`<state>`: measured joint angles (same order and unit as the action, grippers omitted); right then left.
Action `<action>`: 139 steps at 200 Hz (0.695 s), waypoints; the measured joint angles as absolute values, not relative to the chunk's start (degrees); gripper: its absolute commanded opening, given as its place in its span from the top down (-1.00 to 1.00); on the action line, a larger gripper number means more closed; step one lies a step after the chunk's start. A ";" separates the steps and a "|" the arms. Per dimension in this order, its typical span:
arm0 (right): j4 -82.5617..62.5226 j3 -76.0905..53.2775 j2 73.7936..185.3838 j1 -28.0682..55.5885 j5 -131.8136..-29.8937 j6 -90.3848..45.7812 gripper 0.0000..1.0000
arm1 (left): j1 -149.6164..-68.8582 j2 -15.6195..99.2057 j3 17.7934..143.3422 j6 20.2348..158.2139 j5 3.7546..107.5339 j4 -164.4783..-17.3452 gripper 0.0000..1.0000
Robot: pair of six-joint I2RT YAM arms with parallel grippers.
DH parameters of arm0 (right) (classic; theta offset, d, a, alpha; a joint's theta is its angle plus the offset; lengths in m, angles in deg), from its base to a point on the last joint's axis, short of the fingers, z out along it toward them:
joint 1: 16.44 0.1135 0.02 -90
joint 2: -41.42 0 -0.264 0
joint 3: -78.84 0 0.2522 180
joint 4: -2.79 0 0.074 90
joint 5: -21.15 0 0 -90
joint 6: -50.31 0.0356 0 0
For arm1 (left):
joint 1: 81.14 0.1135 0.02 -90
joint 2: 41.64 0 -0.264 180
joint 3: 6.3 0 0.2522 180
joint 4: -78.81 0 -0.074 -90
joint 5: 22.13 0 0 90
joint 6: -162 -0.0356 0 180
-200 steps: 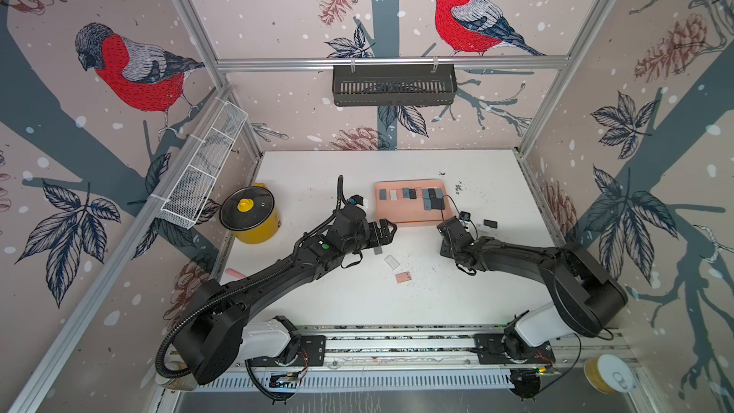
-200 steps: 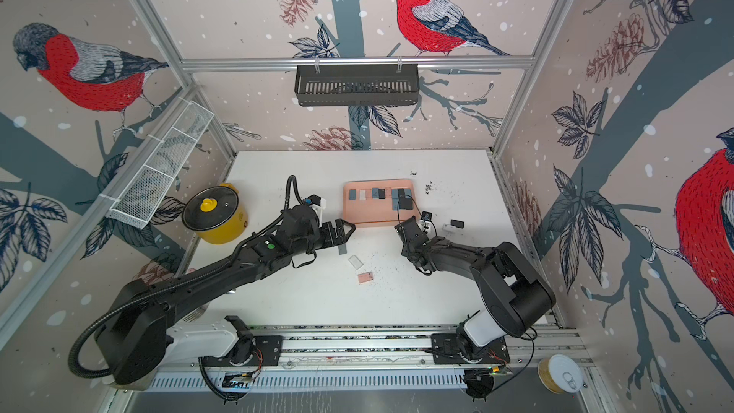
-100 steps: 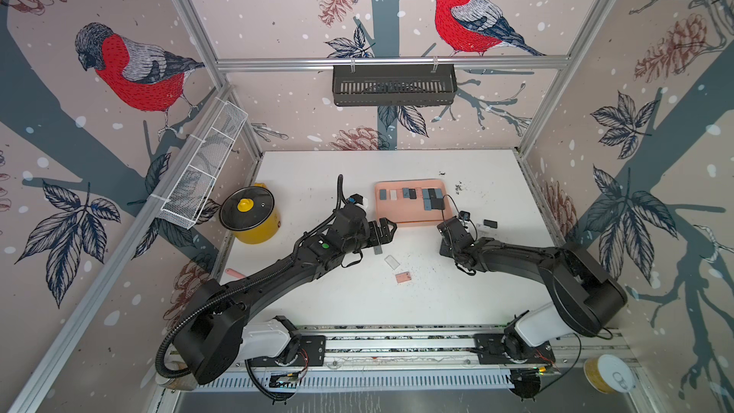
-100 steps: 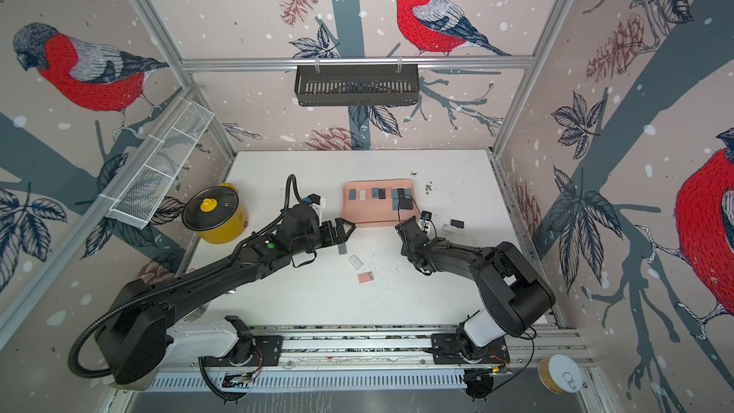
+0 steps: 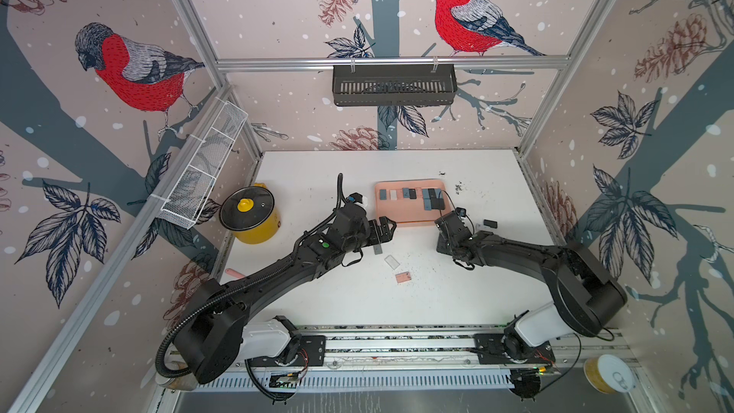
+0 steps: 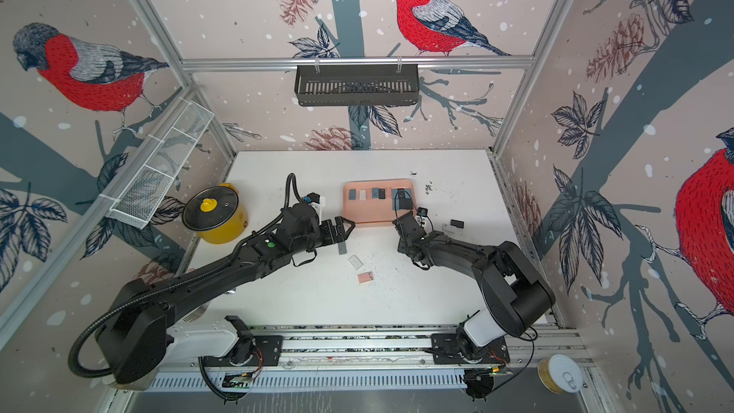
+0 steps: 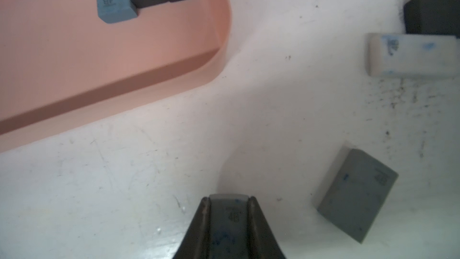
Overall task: Put the eraser in the storage box
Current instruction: Pick up the eraser from the center of the board.
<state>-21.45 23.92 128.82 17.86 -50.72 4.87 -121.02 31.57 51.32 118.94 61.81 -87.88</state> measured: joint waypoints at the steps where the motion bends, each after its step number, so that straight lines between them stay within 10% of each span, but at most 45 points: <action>1: -21.52 23.83 128.82 17.86 -50.75 4.85 0.53 | -121.02 31.60 51.32 118.94 61.81 -87.88 -0.95; 139: -26.78 -4.41 145.26 14.93 -52.41 -5.40 0.53 | -118.37 35.77 58.25 116.06 63.36 -83.68 -0.95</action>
<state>-26.78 -4.41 145.26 14.93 -52.41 -5.40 -118.37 35.77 58.25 116.06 63.36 -83.68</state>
